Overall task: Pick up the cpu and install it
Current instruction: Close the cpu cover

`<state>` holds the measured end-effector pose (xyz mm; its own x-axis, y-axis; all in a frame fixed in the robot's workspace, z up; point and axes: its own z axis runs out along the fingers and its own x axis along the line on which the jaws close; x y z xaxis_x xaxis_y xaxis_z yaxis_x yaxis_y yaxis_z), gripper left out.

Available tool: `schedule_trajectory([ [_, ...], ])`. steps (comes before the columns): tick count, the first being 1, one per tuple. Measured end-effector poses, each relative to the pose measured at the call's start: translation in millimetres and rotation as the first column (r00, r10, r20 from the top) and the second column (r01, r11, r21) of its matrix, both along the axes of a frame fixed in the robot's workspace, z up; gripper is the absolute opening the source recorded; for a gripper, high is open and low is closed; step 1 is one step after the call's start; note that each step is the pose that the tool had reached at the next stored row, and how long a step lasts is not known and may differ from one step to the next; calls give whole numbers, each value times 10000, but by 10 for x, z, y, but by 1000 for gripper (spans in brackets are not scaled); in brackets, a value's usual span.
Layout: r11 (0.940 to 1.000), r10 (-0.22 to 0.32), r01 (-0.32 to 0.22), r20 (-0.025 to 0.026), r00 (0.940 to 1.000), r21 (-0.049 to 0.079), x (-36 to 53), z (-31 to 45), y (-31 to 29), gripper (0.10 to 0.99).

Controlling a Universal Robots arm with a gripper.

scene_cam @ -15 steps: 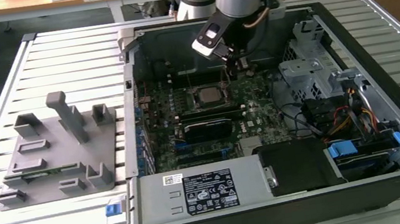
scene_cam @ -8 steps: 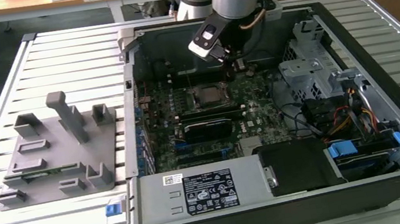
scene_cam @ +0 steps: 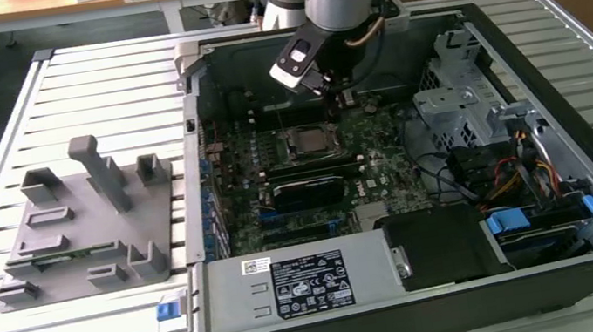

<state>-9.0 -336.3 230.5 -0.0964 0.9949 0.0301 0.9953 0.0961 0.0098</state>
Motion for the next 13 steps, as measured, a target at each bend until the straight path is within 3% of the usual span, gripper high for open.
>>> schedule_trajectory([
  [13,10000,-1,1,1,10000,2,-254,-23,-1,106],
])
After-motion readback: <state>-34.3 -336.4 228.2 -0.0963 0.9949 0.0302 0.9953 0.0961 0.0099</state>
